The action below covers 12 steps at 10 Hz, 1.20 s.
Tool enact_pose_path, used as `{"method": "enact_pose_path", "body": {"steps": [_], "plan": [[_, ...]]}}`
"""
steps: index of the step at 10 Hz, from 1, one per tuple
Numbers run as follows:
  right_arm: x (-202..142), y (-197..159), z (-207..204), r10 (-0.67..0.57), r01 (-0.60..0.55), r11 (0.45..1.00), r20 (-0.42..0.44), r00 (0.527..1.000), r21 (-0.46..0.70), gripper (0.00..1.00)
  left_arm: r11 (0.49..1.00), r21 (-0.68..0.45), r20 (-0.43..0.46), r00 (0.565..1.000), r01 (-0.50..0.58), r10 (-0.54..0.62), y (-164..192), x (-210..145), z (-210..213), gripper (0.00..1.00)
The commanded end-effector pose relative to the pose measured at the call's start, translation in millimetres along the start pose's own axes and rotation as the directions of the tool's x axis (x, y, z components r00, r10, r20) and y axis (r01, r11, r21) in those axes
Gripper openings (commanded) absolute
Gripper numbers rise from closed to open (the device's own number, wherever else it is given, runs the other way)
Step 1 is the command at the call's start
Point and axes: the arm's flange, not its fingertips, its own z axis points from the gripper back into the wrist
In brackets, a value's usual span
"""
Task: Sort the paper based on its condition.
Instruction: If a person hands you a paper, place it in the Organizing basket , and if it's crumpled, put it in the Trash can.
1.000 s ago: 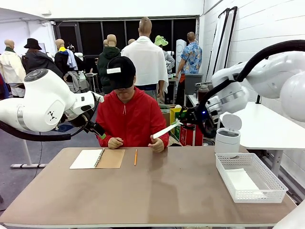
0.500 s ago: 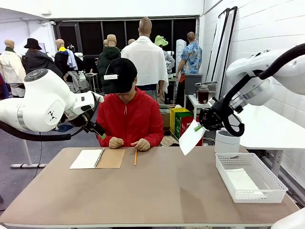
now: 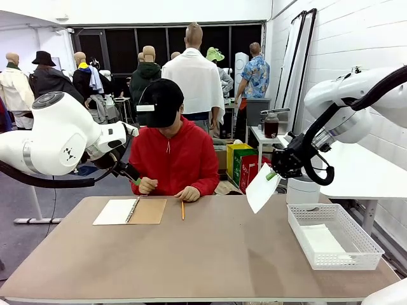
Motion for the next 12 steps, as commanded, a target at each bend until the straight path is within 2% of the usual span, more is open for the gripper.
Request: {"method": "enact_pose_path", "body": {"steps": [1, 4, 8, 12], "plan": [[0, 2, 0, -0.003, 0.003, 1.0, -0.012, 1.0, 0.018, 0.0, 1.0, 0.0, 0.004, 1.0, -0.002, 0.002, 1, 0, 0, 1.0], [-4, -10, 5, 0.019, -0.019, 1.0, 0.002, 1.0, -0.019, 0.0, 1.0, 0.0, 0.004, 1.0, -0.002, 0.002, 1, 0, 0, 1.0], [-29, -68, 34, 0.077, -0.074, 0.993, 0.027, 0.997, -0.09, 0.0, 1.0, 0.0, 0.004, 1.0, -0.002, 0.002, 1, 0, 0, 1.0], [-33, -119, 39, 0.064, -0.058, 0.991, 0.055, 0.996, -0.118, 0.0, 1.0, 0.0, 0.004, 1.0, -0.002, 0.002, 1, 0, 0, 1.0]]}}
